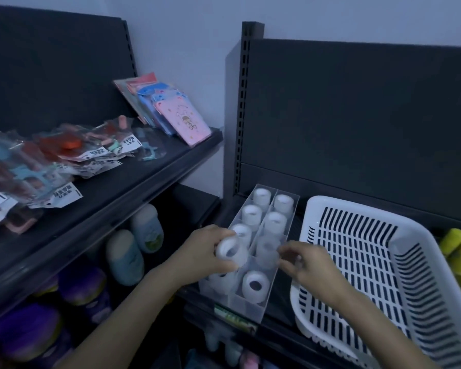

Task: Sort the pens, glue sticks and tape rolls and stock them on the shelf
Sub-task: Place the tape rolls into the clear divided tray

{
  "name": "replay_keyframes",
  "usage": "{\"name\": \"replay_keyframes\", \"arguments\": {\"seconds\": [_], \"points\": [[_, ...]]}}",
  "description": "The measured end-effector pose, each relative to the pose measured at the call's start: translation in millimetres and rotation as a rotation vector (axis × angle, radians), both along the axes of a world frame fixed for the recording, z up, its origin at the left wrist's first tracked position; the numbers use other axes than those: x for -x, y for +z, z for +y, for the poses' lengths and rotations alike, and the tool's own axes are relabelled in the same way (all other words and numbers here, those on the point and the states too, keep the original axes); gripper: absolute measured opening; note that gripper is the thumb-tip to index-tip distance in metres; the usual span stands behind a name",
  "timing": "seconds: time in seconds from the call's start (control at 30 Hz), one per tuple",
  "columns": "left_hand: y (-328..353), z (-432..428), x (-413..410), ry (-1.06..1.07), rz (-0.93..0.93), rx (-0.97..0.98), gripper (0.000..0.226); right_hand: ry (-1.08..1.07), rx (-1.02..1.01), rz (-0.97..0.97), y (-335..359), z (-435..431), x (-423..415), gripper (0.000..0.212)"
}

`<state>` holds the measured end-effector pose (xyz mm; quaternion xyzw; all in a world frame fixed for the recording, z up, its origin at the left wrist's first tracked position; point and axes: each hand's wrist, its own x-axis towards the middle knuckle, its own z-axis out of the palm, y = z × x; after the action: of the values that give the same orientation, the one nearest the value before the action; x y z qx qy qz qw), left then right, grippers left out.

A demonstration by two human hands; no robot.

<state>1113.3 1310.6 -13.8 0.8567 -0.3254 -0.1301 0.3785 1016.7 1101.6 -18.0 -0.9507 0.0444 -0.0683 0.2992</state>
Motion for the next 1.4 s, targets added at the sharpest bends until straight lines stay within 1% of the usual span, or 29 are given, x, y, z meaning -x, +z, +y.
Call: {"name": "replay_keyframes", "arguments": {"seconds": [0.07, 0.1, 0.13, 0.23, 0.3, 0.37, 0.47, 0.6, 0.63, 0.7, 0.77, 0.83, 0.93, 1.03, 1.07, 1.13, 1.17, 1.23, 1.3, 1.37, 1.4], "points": [[0.4, -17.2, 5.0, -0.068, 0.001, -0.07, 0.05, -0.045, -0.056, -0.019, -0.8, -11.3, 13.0, 0.018], [-1.0, -24.8, 6.6, -0.099, -0.004, -0.091, 0.06, -0.069, -0.067, -0.036, -0.9, -14.6, 18.4, 0.016], [-3.4, -31.6, 7.2, -0.131, -0.011, -0.125, 0.063, -0.095, -0.081, -0.066, -0.8, -17.1, 22.8, 0.015], [-13.7, -44.6, 5.2, -0.237, -0.083, -0.307, 0.065, -0.154, -0.145, -0.115, -0.6, -22.5, 31.2, 0.014], [-19.0, -48.1, 5.3, -0.28, -0.098, -0.399, 0.06, -0.168, -0.154, -0.108, -2.8, -24.5, 33.6, 0.014], [-21.6, -49.4, 8.4, -0.284, -0.085, -0.414, 0.054, -0.177, -0.138, -0.1, -6.7, -26.7, 34.3, 0.014], [-22.6, -50.2, 14.4, -0.285, -0.087, -0.414, 0.056, -0.169, -0.12, -0.077, -11.9, -26.8, 35.2, 0.014], [-25.0, -50.7, 16.0, -0.303, -0.266, -0.513, 0.062, -0.161, -0.113, -0.069, -13.2, -27.7, 38.6, 0.015], [-24.6, -50.3, 15.5, -0.302, -0.287, -0.52, 0.062, -0.166, -0.107, -0.07, -12.8, -29.3, 40.4, 0.015], [-20.6, -50.1, 13.4, -0.29, -0.261, -0.479, 0.064, -0.183, -0.089, -0.06, -10.9, -34.2, 46.2, 0.015], [-11.8, -53.4, 13.3, -0.27, -0.214, -0.379, 0.062, -0.202, -0.06, -0.053, -7.8, -41.7, 55.8, 0.016], [-3.9, -62.2, 17.8, -0.24, -0.21, -0.238, 0.053, -0.22, -0.03, -0.023, -5.7, -50.4, 68.6, 0.017], [1.6, -81.8, 34.1, -0.176, -0.236, -0.06, 0.037, -0.254, 0.018, 0.124, -6.5, -64.8, 89.5, 0.021], [-7.2, -100.1, 49.8, -0.141, -0.275, -0.017, 0.028, -0.273, 0.064, 0.255, -4.5, -75.2, 109.1, 0.025], [-11.1, -105.6, 53.4, -0.129, -0.281, -0.007, 0.024, -0.282, 0.075, 0.264, -3.4, -78.3, 114.9, 0.028], [-17.0, -114.2, 58.1, -0.109, -0.269, -0.007, 0.008, -0.32, 0.107, 0.239, -1.5, -86.0, 124.4, 0.033], [-19.0, -117.8, 60.2, -0.096, -0.248, -0.021, 0.01, -0.349, 0.126, 0.213, -1.7, -90.8, 128.3, 0.035], [-23.7, -124.7, 61.0, -0.07, -0.154, -0.044, 0.006, -0.414, 0.158, 0.169, -4.9, -100.6, 134.8, 0.038], [-24.6, -132.4, 62.9, -0.067, -0.04, -0.052, 0.013, -0.447, 0.166, 0.144, -8.1, -106.9, 140.2, 0.038], [-23.3, -139.6, 67.8, -0.069, 0.044, -0.041, 0.012, -0.46, 0.162, 0.135, -10.1, -107.8, 146.2, 0.037], [-22.2, -142.1, 71.4, -0.057, 0.076, -0.018, 0.016, -0.464, 0.163, 0.135, -10.4, -106.4, 149.4, 0.036]]}}
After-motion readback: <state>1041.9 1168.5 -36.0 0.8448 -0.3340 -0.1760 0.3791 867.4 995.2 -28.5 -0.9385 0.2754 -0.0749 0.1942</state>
